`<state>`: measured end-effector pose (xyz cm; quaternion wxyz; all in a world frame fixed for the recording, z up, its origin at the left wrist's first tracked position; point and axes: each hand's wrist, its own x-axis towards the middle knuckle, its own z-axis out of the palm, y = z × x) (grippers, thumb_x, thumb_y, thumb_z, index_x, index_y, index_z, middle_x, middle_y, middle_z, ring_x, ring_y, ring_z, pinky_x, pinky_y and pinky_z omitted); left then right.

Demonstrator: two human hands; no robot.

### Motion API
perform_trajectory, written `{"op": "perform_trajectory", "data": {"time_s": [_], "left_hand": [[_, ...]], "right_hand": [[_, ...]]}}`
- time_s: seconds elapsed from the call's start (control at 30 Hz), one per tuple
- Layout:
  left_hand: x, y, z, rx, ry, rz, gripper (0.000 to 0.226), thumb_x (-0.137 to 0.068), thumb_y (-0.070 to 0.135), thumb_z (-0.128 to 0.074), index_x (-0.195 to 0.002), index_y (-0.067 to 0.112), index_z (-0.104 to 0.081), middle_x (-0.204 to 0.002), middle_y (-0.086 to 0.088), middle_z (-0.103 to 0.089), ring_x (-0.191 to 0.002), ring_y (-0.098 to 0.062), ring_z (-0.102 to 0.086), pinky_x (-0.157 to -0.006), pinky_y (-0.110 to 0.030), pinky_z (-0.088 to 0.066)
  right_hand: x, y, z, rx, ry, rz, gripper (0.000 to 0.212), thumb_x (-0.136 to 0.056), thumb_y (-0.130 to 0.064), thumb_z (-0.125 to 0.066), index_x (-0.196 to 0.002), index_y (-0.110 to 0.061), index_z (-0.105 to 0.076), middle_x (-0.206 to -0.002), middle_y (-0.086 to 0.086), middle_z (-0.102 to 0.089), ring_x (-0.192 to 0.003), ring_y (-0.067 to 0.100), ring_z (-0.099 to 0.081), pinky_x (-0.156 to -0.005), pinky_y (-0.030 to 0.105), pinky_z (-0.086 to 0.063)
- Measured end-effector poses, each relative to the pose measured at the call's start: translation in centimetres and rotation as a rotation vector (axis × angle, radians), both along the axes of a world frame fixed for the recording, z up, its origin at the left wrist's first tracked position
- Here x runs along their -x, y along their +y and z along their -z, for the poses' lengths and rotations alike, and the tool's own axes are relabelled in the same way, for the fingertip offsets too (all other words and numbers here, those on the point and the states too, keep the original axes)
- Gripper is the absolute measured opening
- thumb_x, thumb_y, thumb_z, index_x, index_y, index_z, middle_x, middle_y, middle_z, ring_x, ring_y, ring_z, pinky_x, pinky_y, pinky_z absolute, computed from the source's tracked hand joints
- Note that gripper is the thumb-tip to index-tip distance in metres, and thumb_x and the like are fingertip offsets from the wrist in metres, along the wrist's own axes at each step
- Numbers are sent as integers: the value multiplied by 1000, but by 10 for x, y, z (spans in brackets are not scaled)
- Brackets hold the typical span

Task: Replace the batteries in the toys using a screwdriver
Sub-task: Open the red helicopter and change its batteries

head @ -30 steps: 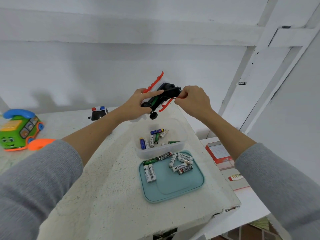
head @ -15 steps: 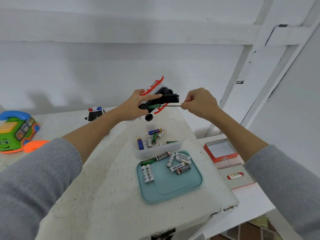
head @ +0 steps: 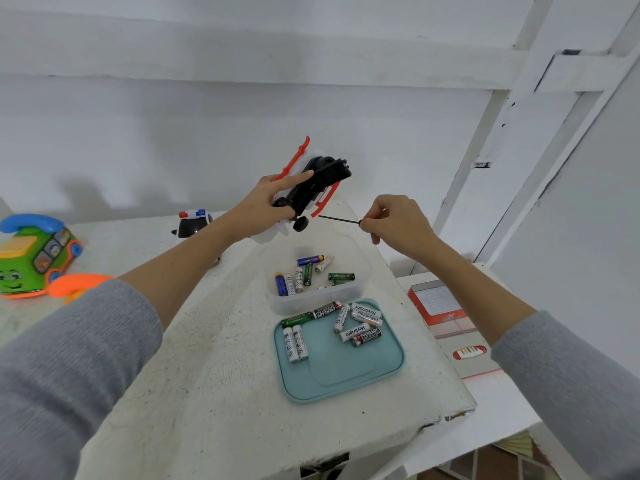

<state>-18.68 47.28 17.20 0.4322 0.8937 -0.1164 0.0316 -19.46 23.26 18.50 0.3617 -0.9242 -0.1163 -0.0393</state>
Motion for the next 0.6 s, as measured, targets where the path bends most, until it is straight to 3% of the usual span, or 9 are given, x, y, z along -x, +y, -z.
{"op": "perform_trajectory", "data": {"time_s": [0.1, 0.17, 0.27, 0.33, 0.4, 0.47, 0.6], "left_hand": [[15, 7, -2, 127, -19, -47, 67, -91, -2, -51, -140, 42, -37, -138, -6, -37, -121, -28, -44, -99, -32, -40], [26, 16, 0, 214, -27, -100, 67, -92, -2, -51, -139, 44, -37, -146, -6, -38, -123, -29, -45, -103, -40, -42], [49, 28, 4, 319, -58, -148, 67, -92, -4, -50, -135, 46, -36, -150, -2, -36, -123, -24, -49, -92, -26, -47], [69, 34, 6, 361, -99, -189, 68, -93, -6, -48, -135, 45, -35, -149, 4, -35, -116, -11, -52, -81, -13, -49], [88, 39, 9, 420, -121, -240, 68, -93, -9, -45, -137, 42, -33, -141, 10, -40, -95, 7, -57, -73, -8, -47], [107, 46, 16, 463, -135, -292, 68, -92, -10, -44, -143, 34, -33, -130, 14, -47, -78, 12, -56, -74, -8, -46], [143, 56, 30, 504, -155, -370, 69, -92, -11, -44, -147, 28, -29, -139, 13, -42, -93, 16, -57, -79, -10, -46]], "right_hand": [[8, 9, 1, -56, 63, -121, 5, -79, -12, -62, -75, -9, -59, -59, 2, -67, -60, 12, -56, -64, 30, -45], [18, 19, 2, -79, 104, -221, 4, -80, -8, -62, -78, -8, -59, -65, 8, -69, -57, 7, -57, -57, 19, -42], [32, 38, 7, -56, 143, -372, 4, -81, -5, -63, -83, -6, -59, -69, 11, -70, -59, 9, -60, -56, 17, -44], [42, 52, 13, -40, 174, -467, 9, -80, -4, -64, -85, -10, -59, -69, 5, -70, -65, 15, -60, -59, 19, -45], [52, 67, 21, -23, 206, -564, 14, -79, -4, -66, -86, -14, -60, -72, -2, -71, -69, 8, -62, -65, 15, -45], [64, 80, 30, 23, 227, -663, 15, -78, -6, -69, -87, -16, -62, -79, -5, -71, -76, 4, -65, -74, 17, -49], [88, 104, 53, 113, 176, -827, 12, -78, -6, -71, -87, -13, -68, -84, -11, -60, -72, -3, -55, -70, 7, -42]]}}
